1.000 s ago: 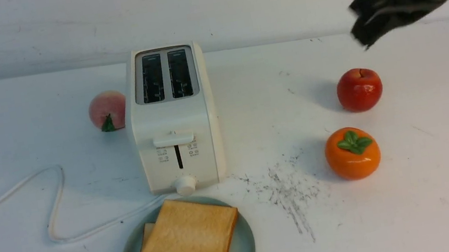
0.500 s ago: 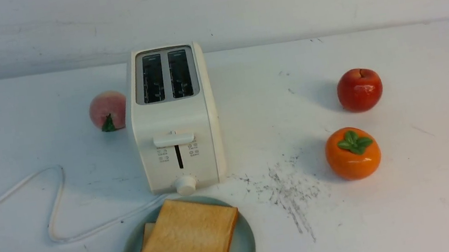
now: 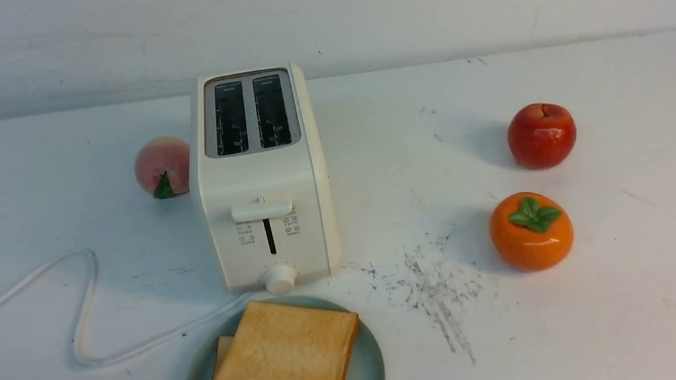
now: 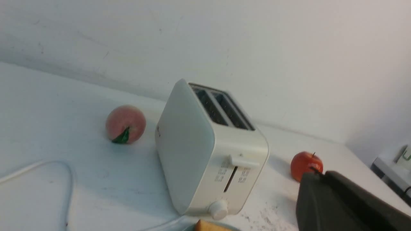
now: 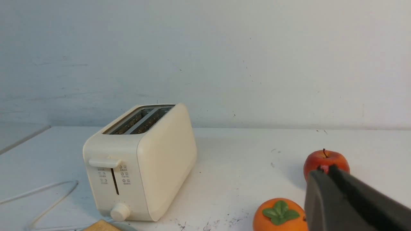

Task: Take toasted bread from bread machine on white table place on plate.

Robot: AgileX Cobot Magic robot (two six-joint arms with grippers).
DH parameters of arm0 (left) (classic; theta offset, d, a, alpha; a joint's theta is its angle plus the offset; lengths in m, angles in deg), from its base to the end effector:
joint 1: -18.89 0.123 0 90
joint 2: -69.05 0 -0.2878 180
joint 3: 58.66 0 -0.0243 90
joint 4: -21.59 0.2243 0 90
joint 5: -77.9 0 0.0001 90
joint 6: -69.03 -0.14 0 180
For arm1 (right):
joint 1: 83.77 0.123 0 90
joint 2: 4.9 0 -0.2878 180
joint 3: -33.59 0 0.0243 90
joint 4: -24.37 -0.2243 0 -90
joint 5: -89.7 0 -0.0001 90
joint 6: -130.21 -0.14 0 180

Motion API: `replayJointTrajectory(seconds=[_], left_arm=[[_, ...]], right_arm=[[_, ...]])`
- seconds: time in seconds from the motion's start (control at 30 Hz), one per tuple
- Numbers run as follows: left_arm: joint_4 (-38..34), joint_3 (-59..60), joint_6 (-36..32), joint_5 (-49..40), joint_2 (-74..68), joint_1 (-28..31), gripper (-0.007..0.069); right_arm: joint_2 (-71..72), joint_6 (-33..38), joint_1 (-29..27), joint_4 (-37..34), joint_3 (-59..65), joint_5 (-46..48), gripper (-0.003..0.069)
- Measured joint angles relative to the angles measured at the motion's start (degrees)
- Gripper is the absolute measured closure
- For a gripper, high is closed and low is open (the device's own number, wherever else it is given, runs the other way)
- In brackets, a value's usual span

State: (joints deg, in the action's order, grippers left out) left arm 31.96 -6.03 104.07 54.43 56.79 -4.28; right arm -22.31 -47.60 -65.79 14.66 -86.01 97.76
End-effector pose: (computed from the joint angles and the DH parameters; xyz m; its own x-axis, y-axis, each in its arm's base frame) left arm 0.0509 -0.0109 0.3060 -0.1119 -0.4194 -0.9009 0.3084 0.8471 -0.4327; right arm 0.0742 0.0276 0.2905 0.0270 0.1446 -0.9891 -0.3374 0.9328 0.1272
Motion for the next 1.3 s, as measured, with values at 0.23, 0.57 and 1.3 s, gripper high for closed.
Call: replayJointTrajectory(seconds=[0.23,0.57,1.3], left_arm=[[0.0,0.1,0.0,0.6,0.0,0.0,0.0626],[0.0,0.2,0.0,-0.1,0.0,0.0,0.0622],[-15.4,24.9,-21.5,5.7,5.1,22.1,0.0614]], right_arm=[[0.0,0.0,0.0,0.4,0.0,0.0,0.0647],[0.0,0.0,0.0,0.6,0.0,0.0,0.0636],[0.0,0.0,0.0,0.6,0.0,0.0,0.0621]])
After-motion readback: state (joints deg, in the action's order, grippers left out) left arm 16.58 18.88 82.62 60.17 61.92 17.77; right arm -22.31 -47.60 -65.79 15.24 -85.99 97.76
